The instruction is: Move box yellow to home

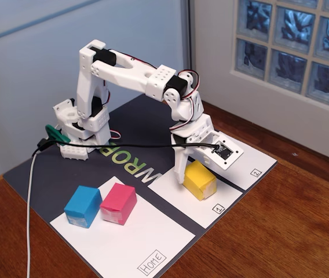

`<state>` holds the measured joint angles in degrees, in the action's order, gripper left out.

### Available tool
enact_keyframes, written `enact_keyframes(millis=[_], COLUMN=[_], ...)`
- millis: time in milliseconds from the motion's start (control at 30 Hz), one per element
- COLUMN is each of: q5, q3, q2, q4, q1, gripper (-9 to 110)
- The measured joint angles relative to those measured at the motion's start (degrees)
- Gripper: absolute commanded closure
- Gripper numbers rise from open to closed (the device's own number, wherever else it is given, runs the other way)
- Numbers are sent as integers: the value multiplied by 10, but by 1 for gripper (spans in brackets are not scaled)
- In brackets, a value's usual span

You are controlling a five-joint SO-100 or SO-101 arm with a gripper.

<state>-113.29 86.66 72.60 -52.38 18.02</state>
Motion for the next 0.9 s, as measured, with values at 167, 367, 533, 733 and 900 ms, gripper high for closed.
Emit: enact_keyframes(millis=[167,367,533,733,900], q5=[0,-5,-9,-25,-25], q3=[10,27,40,42,43], q2=[-11,-27,-38,-49,-50], q4=[11,38,57,69,71], q1=[0,0,0,-1,-4], gripper=[62,63,66,84,99])
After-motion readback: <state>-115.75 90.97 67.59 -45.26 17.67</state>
